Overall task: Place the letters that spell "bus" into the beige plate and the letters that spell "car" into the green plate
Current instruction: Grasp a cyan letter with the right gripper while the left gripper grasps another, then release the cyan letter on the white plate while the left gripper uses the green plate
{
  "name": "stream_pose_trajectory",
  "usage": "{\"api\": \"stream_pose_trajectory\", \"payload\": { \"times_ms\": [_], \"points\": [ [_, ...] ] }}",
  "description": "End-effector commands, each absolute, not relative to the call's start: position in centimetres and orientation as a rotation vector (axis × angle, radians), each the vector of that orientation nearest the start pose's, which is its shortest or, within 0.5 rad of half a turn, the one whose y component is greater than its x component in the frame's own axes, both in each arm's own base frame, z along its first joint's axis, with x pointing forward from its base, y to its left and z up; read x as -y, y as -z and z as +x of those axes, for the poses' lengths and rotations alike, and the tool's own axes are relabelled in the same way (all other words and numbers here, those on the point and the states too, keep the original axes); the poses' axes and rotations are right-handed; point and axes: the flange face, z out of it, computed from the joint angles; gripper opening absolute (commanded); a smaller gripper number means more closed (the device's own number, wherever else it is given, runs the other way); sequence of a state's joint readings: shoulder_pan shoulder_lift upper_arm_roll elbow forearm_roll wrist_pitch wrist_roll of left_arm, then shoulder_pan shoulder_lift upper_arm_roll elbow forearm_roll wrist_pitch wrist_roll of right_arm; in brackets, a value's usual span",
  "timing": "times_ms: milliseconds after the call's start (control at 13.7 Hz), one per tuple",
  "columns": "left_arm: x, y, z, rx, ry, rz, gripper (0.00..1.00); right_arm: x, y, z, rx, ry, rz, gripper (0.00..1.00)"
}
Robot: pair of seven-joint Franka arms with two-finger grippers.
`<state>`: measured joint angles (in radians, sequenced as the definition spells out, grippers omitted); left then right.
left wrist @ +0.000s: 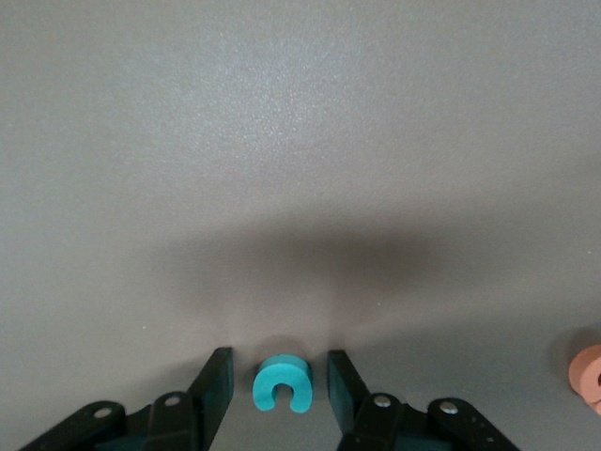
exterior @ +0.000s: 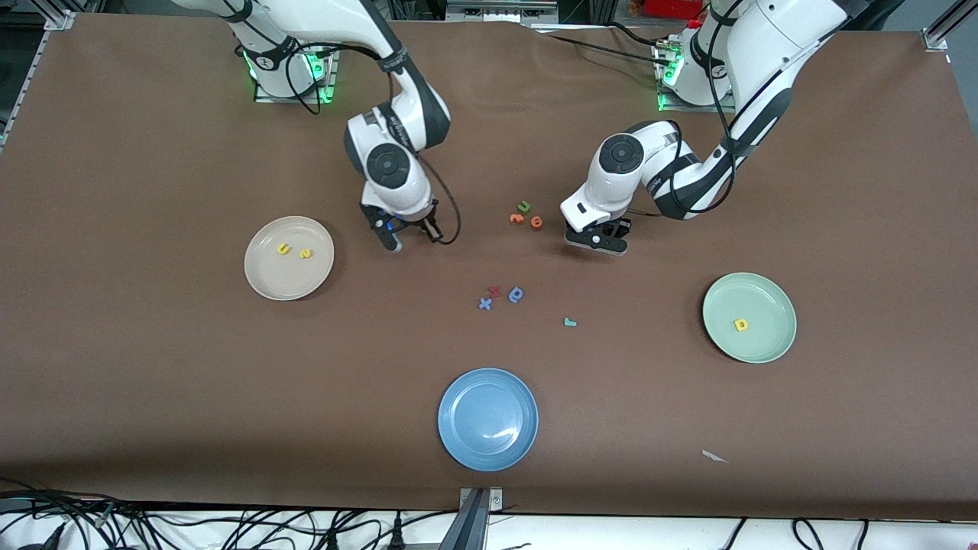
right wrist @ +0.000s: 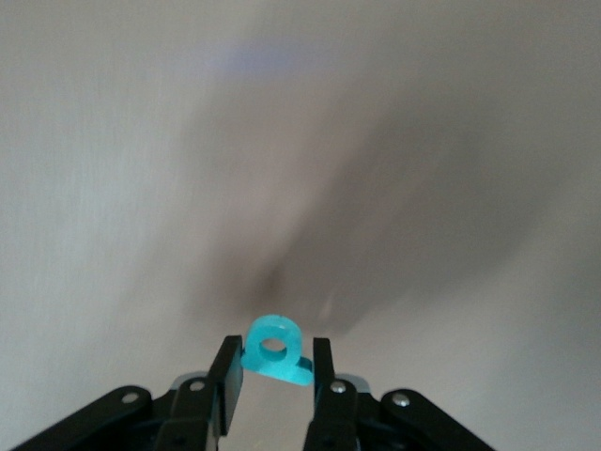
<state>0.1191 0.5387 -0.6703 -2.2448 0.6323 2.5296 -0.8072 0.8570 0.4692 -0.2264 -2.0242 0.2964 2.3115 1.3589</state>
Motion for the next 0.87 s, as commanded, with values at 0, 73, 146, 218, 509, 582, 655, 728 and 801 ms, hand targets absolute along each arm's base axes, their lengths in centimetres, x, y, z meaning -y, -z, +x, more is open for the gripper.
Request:
{"api": "stream_pose_trajectory", "payload": {
  "times_ms": [0, 73, 146, 218, 509, 582, 655, 728, 801],
  "points": [
    [29.1, -16.0, 43.2, -0.383, -0.067, -3.061, 0.41, -28.7, -24.4, 49.1, -1.304, -0.366, -2.961, 0.13],
    [29.1, -16.0, 43.1, -0.386, -0.068, -3.059, 0.40, -25.8, -24.7, 50.3, -1.233, -0.395, -2.999, 0.13],
    [29.1, -16.0, 43.1, -0.385, -0.070, -3.058, 0.36, -22.9, -25.0, 51.4, -1.178, -0.404, -3.023, 0.14],
    [29.0, -16.0, 43.2, -0.383, -0.071, -3.057, 0.34, -20.7, -25.0, 52.3, -1.126, -0.404, -3.044, 0.14],
    [29.0, -16.0, 43.2, -0.383, -0.071, -3.057, 0.26, -14.8, -22.4, 54.4, -0.999, -0.376, -3.120, 0.16],
    [28.9, -16.0, 43.3, -0.378, -0.071, -3.058, 0.24, -13.5, -22.0, 54.9, -0.964, -0.366, -3.128, 0.21],
    [28.9, -16.0, 43.2, -0.381, -0.071, -3.057, 0.23, -12.3, -22.1, 55.4, -0.963, -0.355, -3.122, 0.53],
    [28.8, -16.0, 43.3, -0.378, -0.072, -3.058, 0.22, -12.3, -22.8, 55.9, -0.956, -0.338, -3.113, 1.00],
    [28.8, -16.3, 43.7, -0.372, -0.060, -3.059, 0.20, -12.0, -24.3, 56.4, -0.958, -0.317, -3.099, 1.00]
  ]
}}
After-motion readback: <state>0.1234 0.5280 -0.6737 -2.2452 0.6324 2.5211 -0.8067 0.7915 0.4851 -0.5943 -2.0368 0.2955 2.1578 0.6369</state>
